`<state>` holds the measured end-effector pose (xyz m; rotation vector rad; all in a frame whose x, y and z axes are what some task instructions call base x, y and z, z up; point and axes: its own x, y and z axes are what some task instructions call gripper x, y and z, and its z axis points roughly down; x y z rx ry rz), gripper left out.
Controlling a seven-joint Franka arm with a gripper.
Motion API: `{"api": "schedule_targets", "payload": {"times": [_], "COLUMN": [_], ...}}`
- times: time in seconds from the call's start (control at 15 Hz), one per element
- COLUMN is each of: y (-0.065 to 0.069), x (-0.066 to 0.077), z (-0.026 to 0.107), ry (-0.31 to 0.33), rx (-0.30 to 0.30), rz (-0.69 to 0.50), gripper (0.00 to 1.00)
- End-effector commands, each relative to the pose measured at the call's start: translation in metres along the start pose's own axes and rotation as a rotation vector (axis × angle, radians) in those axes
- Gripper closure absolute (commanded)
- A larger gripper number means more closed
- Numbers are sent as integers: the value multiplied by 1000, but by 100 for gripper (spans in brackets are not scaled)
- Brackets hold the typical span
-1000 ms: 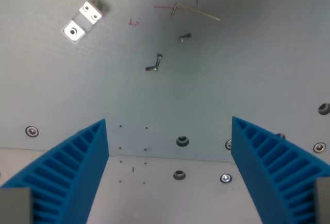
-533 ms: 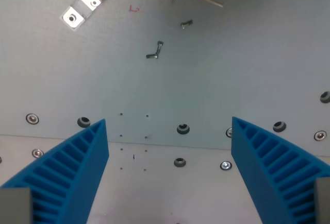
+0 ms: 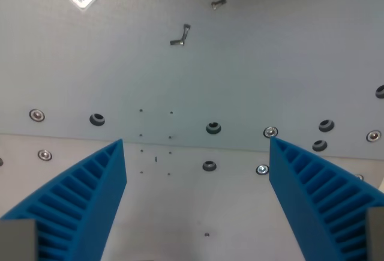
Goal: Rotate around gripper negative y
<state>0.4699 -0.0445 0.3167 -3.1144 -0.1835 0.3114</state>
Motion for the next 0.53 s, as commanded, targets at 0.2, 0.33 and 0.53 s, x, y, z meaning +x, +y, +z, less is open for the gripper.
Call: {"api": "schedule_targets", "payload": {"times": [0.2, 0.33, 0.53], "y": [0, 0, 0], "x": [7, 7, 7], "z": [-8, -8, -8], "ry": [-277, -304, -344], "rx": [-20, -20, -20], "rz": [9, 10, 10], "gripper": [0, 0, 0]}}
